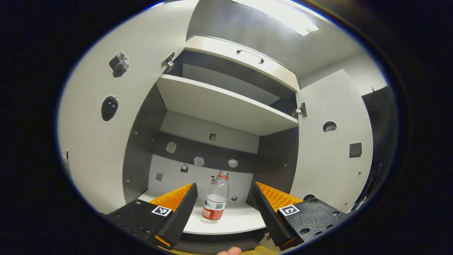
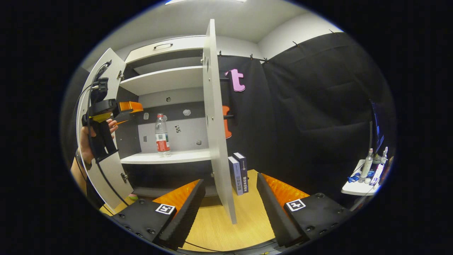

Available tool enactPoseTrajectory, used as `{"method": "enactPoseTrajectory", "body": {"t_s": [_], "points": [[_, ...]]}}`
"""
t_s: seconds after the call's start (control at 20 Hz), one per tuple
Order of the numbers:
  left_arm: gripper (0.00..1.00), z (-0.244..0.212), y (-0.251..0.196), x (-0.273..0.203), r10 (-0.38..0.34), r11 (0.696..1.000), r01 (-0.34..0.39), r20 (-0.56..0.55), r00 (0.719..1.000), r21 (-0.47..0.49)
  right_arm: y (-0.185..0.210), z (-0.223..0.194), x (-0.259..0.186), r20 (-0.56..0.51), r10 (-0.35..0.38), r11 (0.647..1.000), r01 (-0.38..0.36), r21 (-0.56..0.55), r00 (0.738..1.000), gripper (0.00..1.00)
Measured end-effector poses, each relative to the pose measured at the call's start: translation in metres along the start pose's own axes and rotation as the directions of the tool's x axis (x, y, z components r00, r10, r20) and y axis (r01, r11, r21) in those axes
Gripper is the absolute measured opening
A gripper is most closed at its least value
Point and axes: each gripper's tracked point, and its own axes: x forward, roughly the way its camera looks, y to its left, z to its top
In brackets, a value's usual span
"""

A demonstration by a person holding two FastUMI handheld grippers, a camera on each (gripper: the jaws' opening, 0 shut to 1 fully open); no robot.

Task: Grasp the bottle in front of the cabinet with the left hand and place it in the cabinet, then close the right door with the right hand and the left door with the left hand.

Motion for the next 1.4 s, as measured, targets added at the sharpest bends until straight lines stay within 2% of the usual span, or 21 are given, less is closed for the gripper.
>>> {"method": "enactPoseTrajectory", "body": {"t_s": [0.15, 0.3, 0.45, 0.65, 0.8, 0.95, 1.05, 1.2, 1.4], "points": [[0.95, -0.011, 0.01, -0.044, 0.036, 0.999, -0.036, 0.005, 0.999, 0.014, 0.007, 0.004, 0.005, 0.011, 0.017, 1.0, -0.016, -0.009, 1.0, 0.98], [0.94, -0.045, 0.024, -0.087, 0.088, 0.996, -0.088, -0.047, 0.995, 0.01, 0.013, 0.003, 0.01, 0.008, 0.033, 0.999, -0.033, -0.001, 0.999, 0.98], [0.95, -0.071, 0.034, -0.124, 0.132, 0.991, -0.131, -0.054, 0.99, 0.028, 0.022, -0.001, 0.015, 0.0, 0.059, 0.998, -0.059, -0.005, 0.998, 0.98], [0.95, -0.119, 0.032, -0.176, 0.157, 0.988, -0.157, -0.144, 0.977, 0.009, 0.022, -0.001, 0.02, -0.003, 0.066, 0.997, -0.066, -0.026, 0.998, 0.98], [0.95, -0.131, 0.026, -0.195, 0.137, 0.989, -0.144, -0.168, 0.976, -0.032, 0.025, -0.006, 0.021, -0.012, 0.075, 0.997, -0.075, -0.007, 0.997, 0.98], [0.95, -0.128, 0.029, -0.199, 0.146, 0.988, -0.152, -0.164, 0.976, -0.028, 0.024, -0.008, 0.021, -0.026, 0.085, 0.996, -0.085, 0.006, 0.996, 0.98], [0.95, -0.125, 0.026, -0.202, 0.137, 0.99, -0.142, -0.154, 0.978, -0.023, 0.005, 0.002, 0.019, -0.015, 0.046, 0.999, -0.045, 0.001, 0.999, 0.98], [0.95, -0.123, 0.018, -0.202, 0.105, 0.994, -0.106, -0.15, 0.983, 0.0, -0.035, 0.037, 0.021, 0.056, -0.035, 0.999, 0.036, -0.025, 0.998, 0.97], [0.95, -0.117, 0.014, -0.208, 0.09, 0.996, -0.091, -0.139, 0.986, -0.003, -0.087, 0.105, 0.038, 0.174, -0.126, 0.991, 0.13, -0.015, 0.977, 0.97]]}}
